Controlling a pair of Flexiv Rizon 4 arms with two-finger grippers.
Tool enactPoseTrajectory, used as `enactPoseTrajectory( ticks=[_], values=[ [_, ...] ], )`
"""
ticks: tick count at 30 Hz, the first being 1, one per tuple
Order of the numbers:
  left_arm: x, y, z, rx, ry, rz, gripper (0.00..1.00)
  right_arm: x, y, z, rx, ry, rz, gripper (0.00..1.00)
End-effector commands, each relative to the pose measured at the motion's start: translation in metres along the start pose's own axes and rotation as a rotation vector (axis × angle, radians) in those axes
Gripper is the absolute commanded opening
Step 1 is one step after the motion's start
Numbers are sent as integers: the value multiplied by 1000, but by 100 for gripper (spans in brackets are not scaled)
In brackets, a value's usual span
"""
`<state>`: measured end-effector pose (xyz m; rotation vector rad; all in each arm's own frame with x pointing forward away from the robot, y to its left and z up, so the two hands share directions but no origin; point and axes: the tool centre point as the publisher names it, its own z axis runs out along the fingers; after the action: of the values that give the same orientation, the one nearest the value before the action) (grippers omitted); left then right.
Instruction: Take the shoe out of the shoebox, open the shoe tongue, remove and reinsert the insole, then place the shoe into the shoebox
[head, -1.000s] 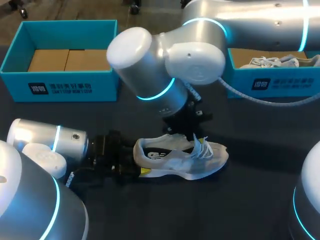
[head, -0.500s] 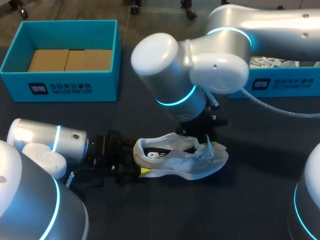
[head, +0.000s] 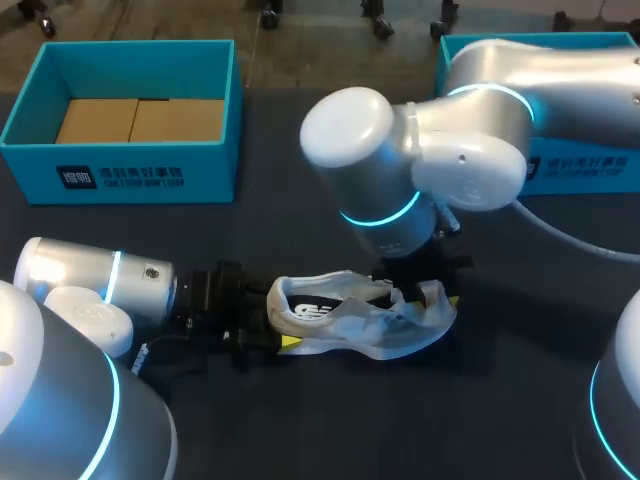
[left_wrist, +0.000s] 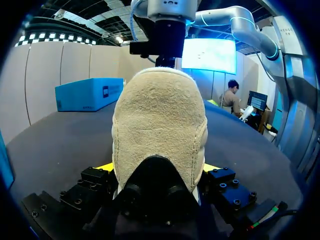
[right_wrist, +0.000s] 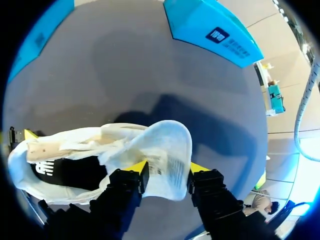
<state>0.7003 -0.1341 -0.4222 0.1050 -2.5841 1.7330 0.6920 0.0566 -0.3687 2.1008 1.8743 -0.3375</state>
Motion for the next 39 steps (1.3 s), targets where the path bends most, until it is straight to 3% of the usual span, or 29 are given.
enactPoseTrajectory(
  ticks=[1,9,12,26,39],
  values=[
    [1,2,0,-2,-2,-1,0,-7,0,12,7,47,0,53],
    [1,2,0,-2,-2,-1,0,-14,2,20,15,47,6,64],
    [1,2,0,-2,-2,-1,0,-18,3,17,14,48,5,79],
    [1,2,0,-2,-2,-1,0,-22,24,-48,-120,-29,-67,90],
    [1,2,0,-2,-2,-1,0,9,46,-108,-243,-94,-255,94]
  ],
)
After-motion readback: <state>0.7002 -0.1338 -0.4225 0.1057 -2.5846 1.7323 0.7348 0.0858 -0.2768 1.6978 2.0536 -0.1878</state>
